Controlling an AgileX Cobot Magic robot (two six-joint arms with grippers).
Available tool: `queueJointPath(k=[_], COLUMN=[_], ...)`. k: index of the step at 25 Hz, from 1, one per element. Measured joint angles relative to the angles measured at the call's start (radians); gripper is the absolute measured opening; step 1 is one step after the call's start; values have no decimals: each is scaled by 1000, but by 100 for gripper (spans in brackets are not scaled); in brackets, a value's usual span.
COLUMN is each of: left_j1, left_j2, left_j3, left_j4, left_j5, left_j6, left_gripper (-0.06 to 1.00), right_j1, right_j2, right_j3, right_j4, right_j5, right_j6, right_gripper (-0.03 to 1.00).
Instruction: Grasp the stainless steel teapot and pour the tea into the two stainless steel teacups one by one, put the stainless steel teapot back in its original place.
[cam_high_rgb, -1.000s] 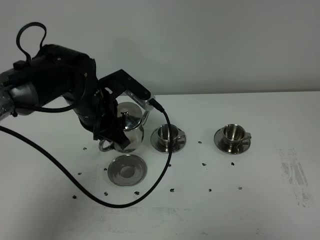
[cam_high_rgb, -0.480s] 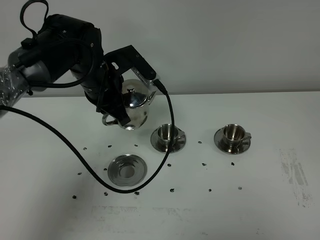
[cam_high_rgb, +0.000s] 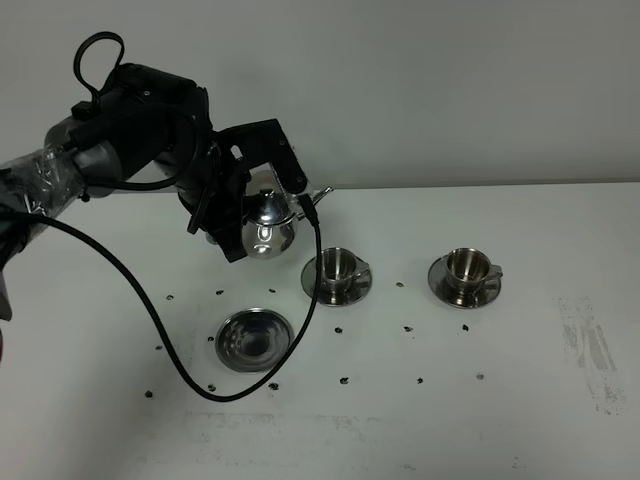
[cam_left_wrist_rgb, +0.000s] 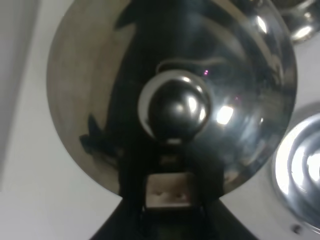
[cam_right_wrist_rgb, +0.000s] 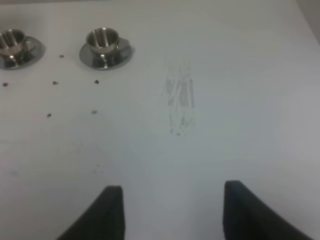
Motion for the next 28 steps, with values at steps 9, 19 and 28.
queueJointPath(k=[9, 19, 28], left_j1=[0, 0, -2], left_j2=[47, 55, 55], left_j3=[0, 0, 0], left_j4=[101, 136, 163], left_j5=[-62, -98, -141], left_j6=[88, 278, 355], left_gripper=[23, 23, 23], right_j1=[0, 0, 0], right_j2=[0, 0, 0], right_j3=[0, 0, 0], right_j4=[0, 0, 0], right_j5=[0, 0, 0], right_j6=[0, 0, 0], right_gripper=[43, 43, 43])
